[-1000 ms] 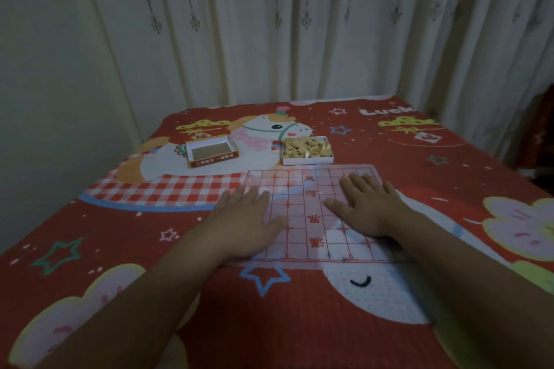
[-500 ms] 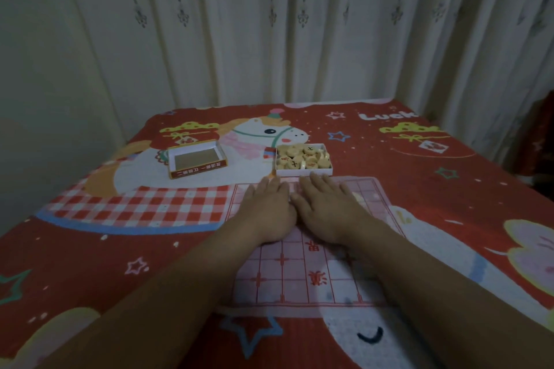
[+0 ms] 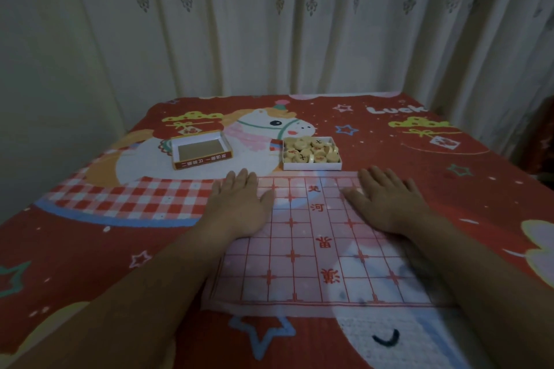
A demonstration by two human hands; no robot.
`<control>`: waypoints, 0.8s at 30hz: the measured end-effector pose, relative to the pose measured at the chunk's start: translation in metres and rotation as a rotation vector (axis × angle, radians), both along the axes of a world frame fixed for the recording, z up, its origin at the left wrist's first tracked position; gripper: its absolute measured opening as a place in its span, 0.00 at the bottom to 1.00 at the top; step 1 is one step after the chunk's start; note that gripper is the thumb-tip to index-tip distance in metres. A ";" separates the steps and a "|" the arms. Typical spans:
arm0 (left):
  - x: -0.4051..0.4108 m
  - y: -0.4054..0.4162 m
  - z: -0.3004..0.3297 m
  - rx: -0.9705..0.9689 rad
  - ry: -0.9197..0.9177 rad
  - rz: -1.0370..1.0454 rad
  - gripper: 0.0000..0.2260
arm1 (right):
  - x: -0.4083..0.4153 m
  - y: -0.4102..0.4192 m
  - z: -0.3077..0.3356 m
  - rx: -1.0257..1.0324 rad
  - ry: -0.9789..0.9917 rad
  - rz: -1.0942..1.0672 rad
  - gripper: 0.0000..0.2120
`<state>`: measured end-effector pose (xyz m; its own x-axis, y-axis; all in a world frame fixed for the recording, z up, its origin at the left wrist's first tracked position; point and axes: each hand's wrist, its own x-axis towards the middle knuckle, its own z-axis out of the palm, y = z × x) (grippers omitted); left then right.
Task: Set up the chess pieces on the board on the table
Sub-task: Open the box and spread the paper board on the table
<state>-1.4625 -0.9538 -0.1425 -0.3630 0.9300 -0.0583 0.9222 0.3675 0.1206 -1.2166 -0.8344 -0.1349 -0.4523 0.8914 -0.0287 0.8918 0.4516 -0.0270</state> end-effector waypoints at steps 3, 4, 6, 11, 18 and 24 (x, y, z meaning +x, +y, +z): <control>-0.011 -0.001 -0.001 -0.009 0.014 0.045 0.32 | 0.004 0.003 0.000 -0.006 0.004 -0.012 0.38; -0.014 -0.002 -0.001 -0.011 0.018 0.064 0.32 | 0.004 0.003 0.000 -0.005 0.004 -0.011 0.38; -0.017 -0.005 0.002 -0.003 0.041 0.097 0.32 | 0.004 0.003 -0.001 -0.004 0.002 -0.011 0.38; 0.020 -0.007 0.024 0.156 0.074 0.004 0.30 | 0.003 0.005 -0.002 -0.001 -0.007 -0.017 0.38; 0.075 -0.025 0.008 0.066 -0.073 -0.135 0.29 | 0.003 0.003 -0.001 0.001 0.001 -0.019 0.38; 0.058 -0.079 0.006 0.022 -0.027 -0.183 0.29 | 0.003 0.005 -0.001 -0.011 0.011 -0.015 0.38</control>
<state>-1.4042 -1.0331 -0.1364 -0.1859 0.9816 -0.0446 0.9697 0.1906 0.1527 -1.2137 -0.8296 -0.1362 -0.4396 0.8975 -0.0338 0.8979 0.4382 -0.0421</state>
